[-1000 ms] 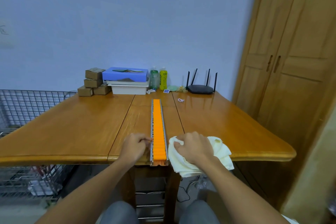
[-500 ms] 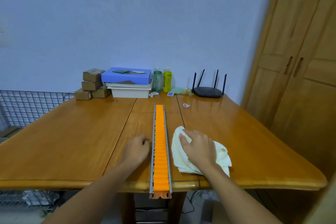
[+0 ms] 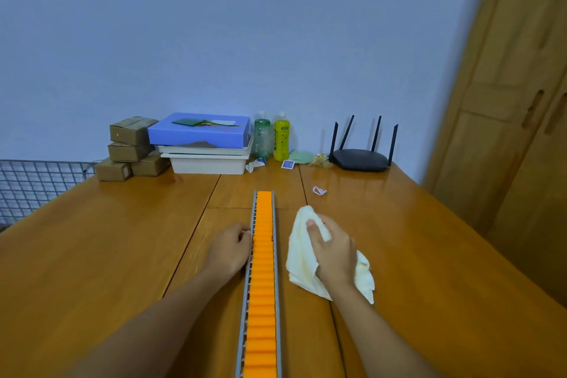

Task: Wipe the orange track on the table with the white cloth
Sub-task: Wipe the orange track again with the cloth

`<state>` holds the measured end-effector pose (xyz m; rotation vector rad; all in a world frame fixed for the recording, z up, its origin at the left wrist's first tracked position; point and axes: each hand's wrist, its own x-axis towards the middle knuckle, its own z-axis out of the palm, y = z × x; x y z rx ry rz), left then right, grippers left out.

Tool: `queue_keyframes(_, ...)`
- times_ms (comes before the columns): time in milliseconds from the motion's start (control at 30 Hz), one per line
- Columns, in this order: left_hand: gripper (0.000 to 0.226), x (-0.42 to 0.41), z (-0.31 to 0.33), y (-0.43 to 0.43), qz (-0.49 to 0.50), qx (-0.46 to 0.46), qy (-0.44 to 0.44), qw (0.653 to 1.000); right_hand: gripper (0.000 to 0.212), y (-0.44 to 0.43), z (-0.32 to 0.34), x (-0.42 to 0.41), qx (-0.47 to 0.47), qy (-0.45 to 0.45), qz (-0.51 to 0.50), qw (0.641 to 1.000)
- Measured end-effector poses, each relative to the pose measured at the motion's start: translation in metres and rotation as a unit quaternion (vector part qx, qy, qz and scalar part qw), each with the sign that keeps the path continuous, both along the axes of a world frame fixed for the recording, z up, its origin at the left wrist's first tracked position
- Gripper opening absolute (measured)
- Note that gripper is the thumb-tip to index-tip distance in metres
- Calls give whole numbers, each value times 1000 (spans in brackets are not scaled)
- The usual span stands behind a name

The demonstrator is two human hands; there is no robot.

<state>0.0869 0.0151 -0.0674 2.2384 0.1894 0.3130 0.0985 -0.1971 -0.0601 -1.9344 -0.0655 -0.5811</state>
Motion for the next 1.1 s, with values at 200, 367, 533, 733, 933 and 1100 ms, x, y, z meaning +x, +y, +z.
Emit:
queue_keyframes(200, 31, 52, 7, 6, 3, -51, 0, 999, 25, 23, -3, 66, 0, 9, 37, 999)
queue_keyframes(367, 33, 65, 4, 4, 4, -44, -12, 999, 27, 37, 1, 122, -12, 19, 50, 998)
queue_keyframes(533, 34, 74, -8, 13, 21, -36, -13, 999, 30, 59, 7, 162, -41, 65, 80, 994)
queue_keyframes(733, 33, 82, -17, 17, 23, -24, -17, 999, 32, 70, 5, 184, -110, 114, 123, 980)
queue_keyframes(933, 34, 83, -18, 18, 24, -12, -22, 999, 57, 75, 8, 192, -164, 146, 151, 964)
queue_keyframes(1100, 32, 83, -19, 21, 34, -21, -33, 999, 35, 74, 17, 188, -242, 132, 132, 952)
